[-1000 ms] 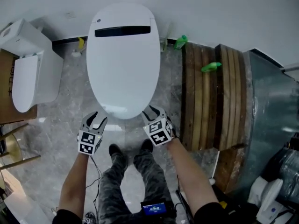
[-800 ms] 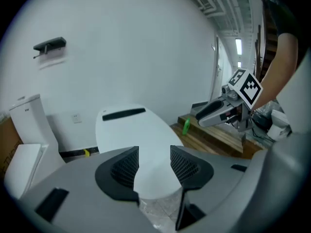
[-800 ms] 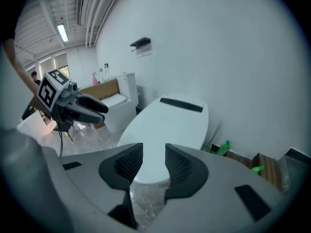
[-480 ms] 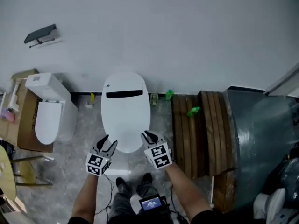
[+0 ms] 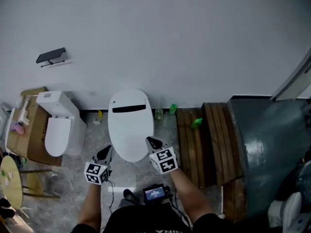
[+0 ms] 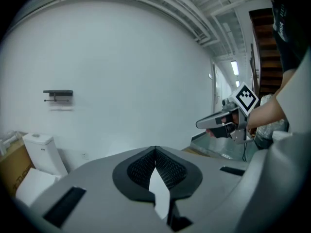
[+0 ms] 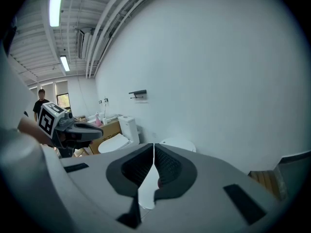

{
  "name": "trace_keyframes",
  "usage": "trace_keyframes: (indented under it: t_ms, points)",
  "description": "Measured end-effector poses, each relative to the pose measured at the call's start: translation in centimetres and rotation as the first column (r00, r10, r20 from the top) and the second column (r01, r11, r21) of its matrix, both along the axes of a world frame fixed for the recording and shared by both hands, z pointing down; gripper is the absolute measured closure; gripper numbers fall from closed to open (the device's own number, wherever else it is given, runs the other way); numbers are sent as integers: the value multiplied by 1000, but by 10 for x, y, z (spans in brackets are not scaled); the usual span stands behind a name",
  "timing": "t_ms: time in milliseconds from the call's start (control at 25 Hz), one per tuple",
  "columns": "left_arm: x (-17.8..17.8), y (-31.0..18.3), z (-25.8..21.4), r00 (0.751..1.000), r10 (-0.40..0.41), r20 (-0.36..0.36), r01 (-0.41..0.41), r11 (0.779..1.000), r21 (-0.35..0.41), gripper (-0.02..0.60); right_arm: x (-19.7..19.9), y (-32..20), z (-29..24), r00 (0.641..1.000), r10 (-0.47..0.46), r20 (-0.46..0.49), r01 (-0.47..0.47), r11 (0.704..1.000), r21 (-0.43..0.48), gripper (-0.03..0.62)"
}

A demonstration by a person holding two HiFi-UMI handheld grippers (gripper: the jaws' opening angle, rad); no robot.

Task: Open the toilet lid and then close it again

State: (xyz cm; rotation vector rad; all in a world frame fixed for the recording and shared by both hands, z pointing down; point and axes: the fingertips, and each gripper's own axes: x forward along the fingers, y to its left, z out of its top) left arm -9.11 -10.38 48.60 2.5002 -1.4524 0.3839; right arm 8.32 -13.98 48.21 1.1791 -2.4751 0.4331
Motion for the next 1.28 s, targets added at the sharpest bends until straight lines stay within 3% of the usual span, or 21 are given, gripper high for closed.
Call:
trace_keyframes:
  t_ms: [160,400,680,880,1280]
  points:
    - [-5,18,-13,996,-69,-49,69,998,-13,572,2,6,1,1000,-18,16,18,1000,-5,579]
    - [-5,52,-16,997,-61,-50,60,998,-26,572,-4,26,-3,998,-35,49,33,999,27,580]
    - [4,103,-25,998,35,-52,-35,999,3,572,-5,80,-8,1000,2,2,-2,999,39,580]
    - [-1,166,-31,992,121,-46,-119,992,41,572,-21,144,-12,999,29,-20,-28,998,53,580]
    - [-20,286,-37,982,185,-41,-182,981,66,572,-43,270,-22,993,105,-51,-100,991,94,580]
